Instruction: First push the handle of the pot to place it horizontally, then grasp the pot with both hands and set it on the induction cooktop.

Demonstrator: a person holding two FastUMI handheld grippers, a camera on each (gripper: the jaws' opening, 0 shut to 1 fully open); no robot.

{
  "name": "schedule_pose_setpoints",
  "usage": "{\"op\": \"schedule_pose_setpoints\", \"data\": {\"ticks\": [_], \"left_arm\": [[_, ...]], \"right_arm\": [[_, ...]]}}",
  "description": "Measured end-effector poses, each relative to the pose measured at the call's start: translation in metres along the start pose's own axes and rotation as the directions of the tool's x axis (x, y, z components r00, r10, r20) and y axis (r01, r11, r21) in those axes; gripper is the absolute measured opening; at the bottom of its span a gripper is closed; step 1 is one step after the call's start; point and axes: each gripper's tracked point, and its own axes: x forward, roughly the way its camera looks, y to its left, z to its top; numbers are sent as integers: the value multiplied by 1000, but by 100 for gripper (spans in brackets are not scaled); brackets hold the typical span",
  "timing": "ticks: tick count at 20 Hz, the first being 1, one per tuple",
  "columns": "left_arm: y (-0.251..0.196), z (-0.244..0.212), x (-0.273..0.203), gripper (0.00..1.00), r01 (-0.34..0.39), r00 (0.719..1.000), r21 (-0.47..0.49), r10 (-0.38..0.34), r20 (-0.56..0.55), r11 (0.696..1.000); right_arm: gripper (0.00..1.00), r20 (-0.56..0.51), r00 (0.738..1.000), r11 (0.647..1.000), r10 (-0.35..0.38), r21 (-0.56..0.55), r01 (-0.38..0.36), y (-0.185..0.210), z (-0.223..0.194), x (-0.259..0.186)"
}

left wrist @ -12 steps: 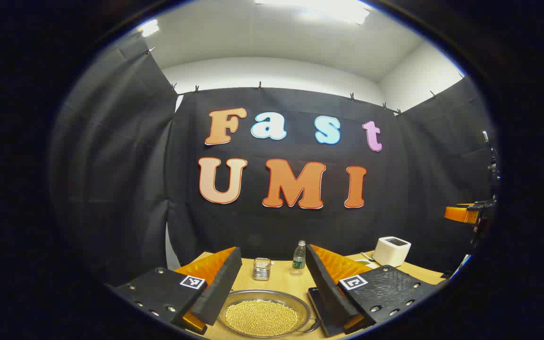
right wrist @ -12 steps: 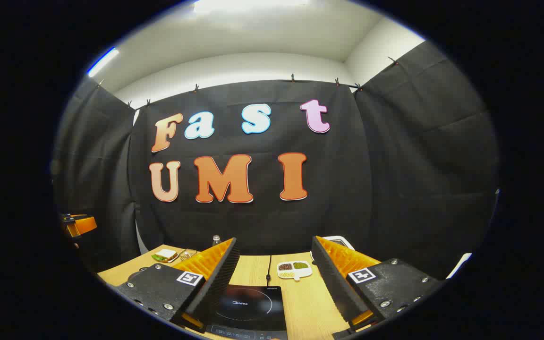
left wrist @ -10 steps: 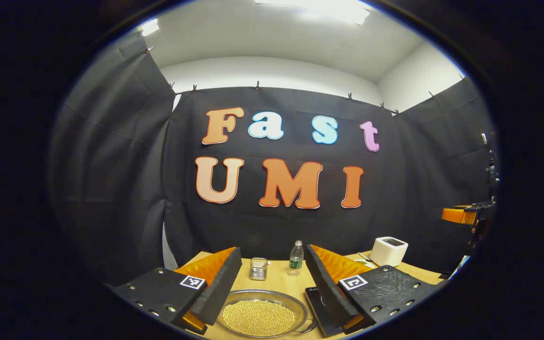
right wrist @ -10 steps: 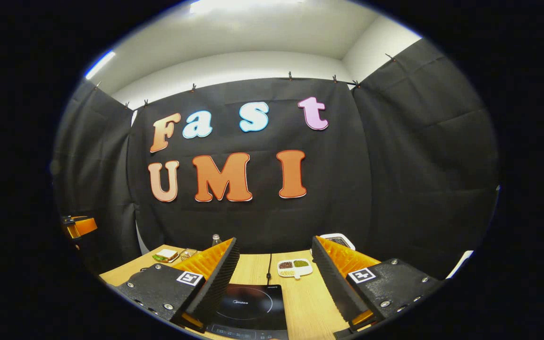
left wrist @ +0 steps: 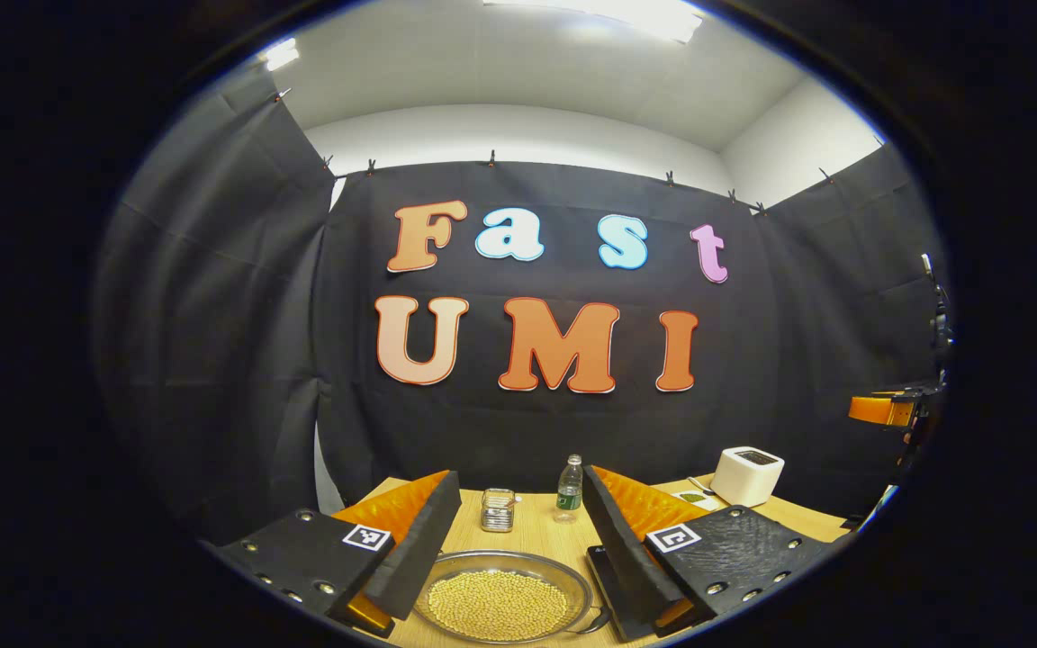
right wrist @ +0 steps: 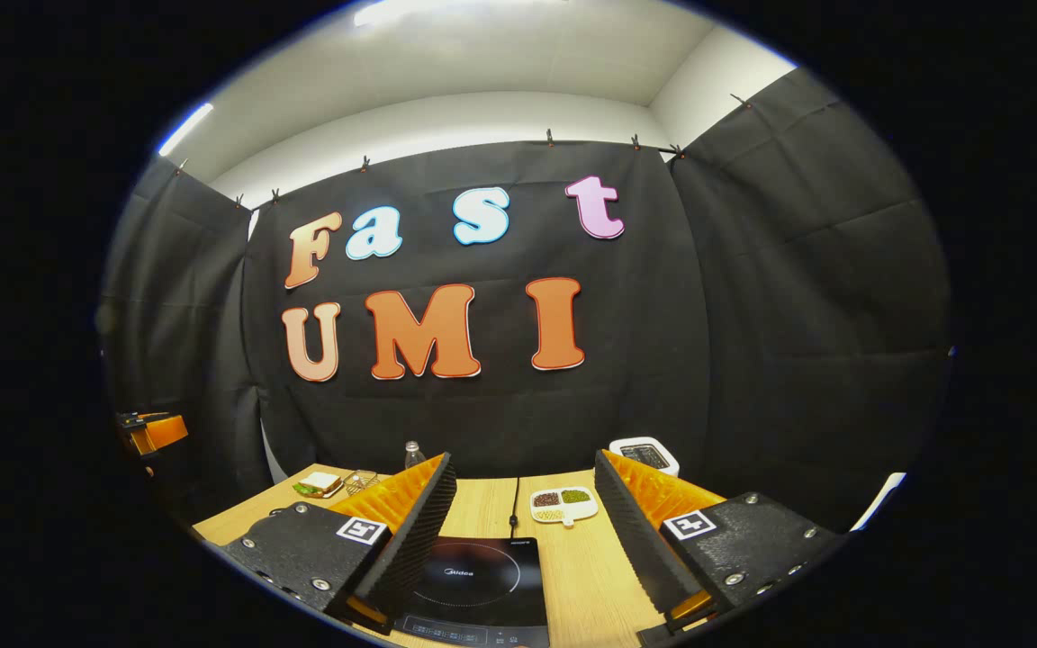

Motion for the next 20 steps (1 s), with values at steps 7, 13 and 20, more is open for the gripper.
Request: {"op": "schedule_pose_setpoints", "data": {"ticks": [7,13,20], "left_arm": [[0,-6,0,88,1,1000,7,-1,-20,1000],[2,-9,1,90,4,1000,0,-4,-23,1000],[6,-17,-1,63,17,999,-24,-18,-35,1000]], "right_arm": [[96,-16,1000,1000,13,14,-13,3,-4,2],[96,-16,1000,1000,10,11,-10,1,-6,4],[96,-29,999,1000,13,10,-13,4,-11,7]]}}
